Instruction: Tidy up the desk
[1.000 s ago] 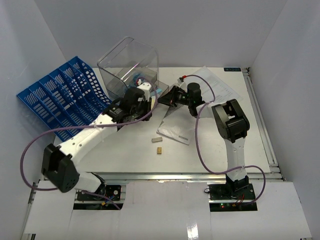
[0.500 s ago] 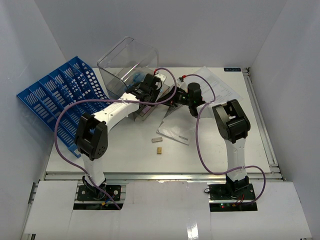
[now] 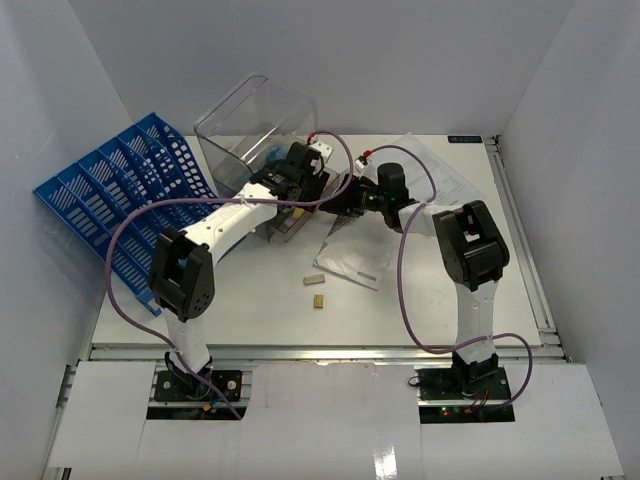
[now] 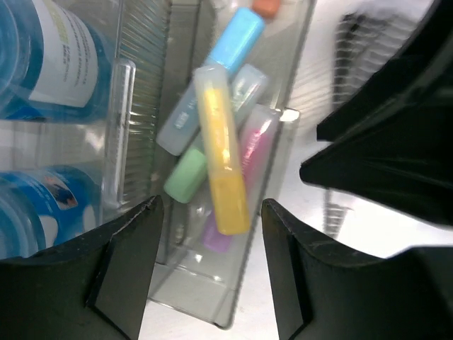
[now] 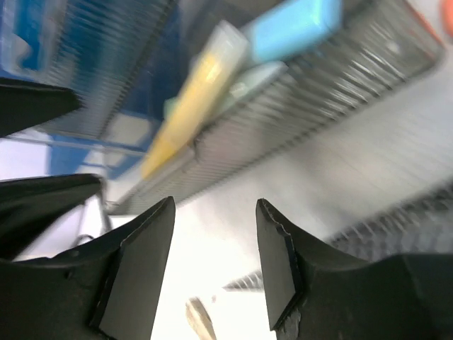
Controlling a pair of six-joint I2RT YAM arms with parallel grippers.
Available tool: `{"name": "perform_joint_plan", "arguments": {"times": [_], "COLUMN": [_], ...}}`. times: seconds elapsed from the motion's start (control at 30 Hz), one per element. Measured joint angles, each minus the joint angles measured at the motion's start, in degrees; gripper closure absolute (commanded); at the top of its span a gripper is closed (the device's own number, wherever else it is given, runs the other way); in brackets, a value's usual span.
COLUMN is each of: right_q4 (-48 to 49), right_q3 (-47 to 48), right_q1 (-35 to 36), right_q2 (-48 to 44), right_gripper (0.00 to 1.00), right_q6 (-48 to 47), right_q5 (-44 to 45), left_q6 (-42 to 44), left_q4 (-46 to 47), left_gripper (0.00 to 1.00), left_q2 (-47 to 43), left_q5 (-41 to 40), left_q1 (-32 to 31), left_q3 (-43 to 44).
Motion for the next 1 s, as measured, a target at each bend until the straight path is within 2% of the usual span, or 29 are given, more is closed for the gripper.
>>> {"name": "perform_joint_plan", "arguments": {"times": [0.13,0.23,0.27,0.3,0.37,0.43,0.53,0.63,0.73,0.87,1.0], "right_q4": [-10.83,-18.27,-19.94,-21.39,-24.41,-28.26,-32.91,-35.95,-38.90,-41.02,-43.27], "right_q3": [1.65,5.67,6.72,7.72,10.27,14.73,25.01,35.90,42.56,44.39,44.36], "right_q1": [-1.47,-2.46,-2.75,-3.02,-3.38,-3.43,-3.45,-3.51,-3.72,-3.88,-3.91], "right_q2": [-2.67,-3.58,-3.97,-4.35,-4.59,-4.00,-0.44,4.75,9.26,13.09,14.99], "right_gripper": [0.38,0.33,0.27,0.19,0.09,0.10,0.12,0.14,0.15,0.21,0.21], "right_q6": [-10.80,-19.66,-22.77,-26.19,-32.66,-39.56,-45.12,-46.26,-42.84,-36.43,-29.64], "right_q5": [2.78,6.94,8.27,9.26,10.38,11.56,14.85,19.16,24.36,31.13,37.02], "left_q6": [-3.35,-6.60,-7.82,-8.98,-10.93,-12.83,-15.19,-17.67,-20.77,-24.60,-27.21], "left_q4": [0.95,3.83,5.00,5.98,6.86,7.37,7.30,4.74,1.78,-1.86,-3.00], "left_gripper": [0.32,0.28,0.26,0.19,0.03,0.02,0.02,0.02,0.02,0.02,0.02], "left_q2": [-7.88,-19.66,-24.66,-29.61,-39.39,-47.94,-56.62,-63.31,-70.49,-79.25,-83.61], "left_q5": [4.19,7.63,8.91,9.86,11.44,12.32,12.42,11.62,10.75,9.71,8.70], "left_q1": [0.00,0.00,0.00,0.00,0.00,0.02,0.12,0.29,0.34,0.37,0.37], "left_q3": [-5.30,-13.89,-17.47,-20.94,-27.00,-31.97,-37.32,-41.97,-45.92,-47.61,-47.59]}}
